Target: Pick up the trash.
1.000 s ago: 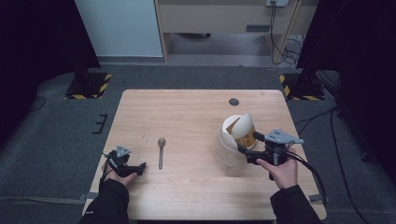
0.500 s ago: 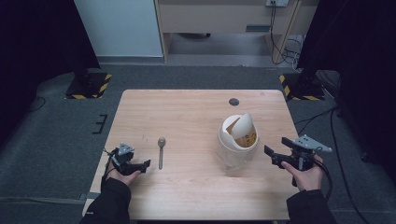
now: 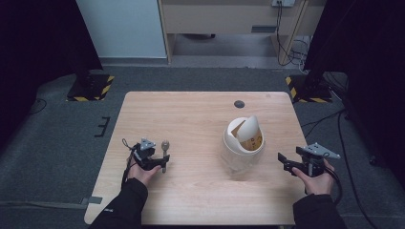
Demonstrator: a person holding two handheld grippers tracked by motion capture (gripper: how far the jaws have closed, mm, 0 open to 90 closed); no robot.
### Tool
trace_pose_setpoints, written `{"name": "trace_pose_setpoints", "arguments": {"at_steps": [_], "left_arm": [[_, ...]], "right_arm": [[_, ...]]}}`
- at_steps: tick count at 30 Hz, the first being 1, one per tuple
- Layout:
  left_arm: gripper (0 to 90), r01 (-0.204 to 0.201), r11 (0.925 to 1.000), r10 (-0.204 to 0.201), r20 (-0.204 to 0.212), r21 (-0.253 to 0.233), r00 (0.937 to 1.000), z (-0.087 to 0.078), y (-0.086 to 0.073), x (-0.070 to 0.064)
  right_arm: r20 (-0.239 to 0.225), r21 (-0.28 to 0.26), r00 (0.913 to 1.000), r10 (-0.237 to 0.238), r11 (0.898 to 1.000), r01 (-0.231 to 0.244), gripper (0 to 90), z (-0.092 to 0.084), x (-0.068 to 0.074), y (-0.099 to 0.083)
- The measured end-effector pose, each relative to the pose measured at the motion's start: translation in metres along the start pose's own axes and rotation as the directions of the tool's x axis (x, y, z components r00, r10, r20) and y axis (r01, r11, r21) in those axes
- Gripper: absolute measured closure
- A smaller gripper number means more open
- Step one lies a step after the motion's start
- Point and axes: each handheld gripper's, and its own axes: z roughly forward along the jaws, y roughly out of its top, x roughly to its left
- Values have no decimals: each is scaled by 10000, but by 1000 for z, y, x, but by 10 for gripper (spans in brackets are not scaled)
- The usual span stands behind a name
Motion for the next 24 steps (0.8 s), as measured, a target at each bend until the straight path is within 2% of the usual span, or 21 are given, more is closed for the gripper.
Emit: {"name": "trace_pose_setpoints", "arguments": {"at_steps": [4, 13, 17, 19, 20, 22, 23, 24], "left_arm": [[330, 410, 9991, -409, -101, 82, 9991, 6, 4, 0], [451, 239, 9969, -198, -559, 748, 9982, 12, 4, -3], [526, 185, 9967, -121, -813, 787, 9966, 11, 4, -3], [588, 163, 9967, -91, -898, 794, 9959, 11, 4, -3], [620, 77, 9968, 9, -1075, 799, 9942, 11, 3, -4], [640, 50, 9967, 42, -1130, 810, 9936, 10, 3, -4], [721, -22, 9967, 116, -1158, 810, 9932, 10, 3, -4], [740, -40, 9967, 133, -1144, 808, 9933, 10, 3, -4]], "right_arm": [[155, 220, 9999, 5, 9998, -8, 196, 2, -3, -4], [141, 434, 9999, -91, 9990, 85, 206, 5, -2, -6], [164, 466, 9998, -120, 9988, 113, 209, 5, -2, -6], [171, 478, 9998, -138, 9988, 130, 210, 6, -3, -7], [175, 500, 9997, -142, 9987, 133, 212, 6, -3, -7], [166, 520, 9998, -125, 9986, 116, 212, 6, -3, -8], [137, 569, 9999, -101, 9983, 93, 214, 7, -2, -9], [132, 554, 9999, -87, 9984, 79, 214, 7, -2, -9]]}}
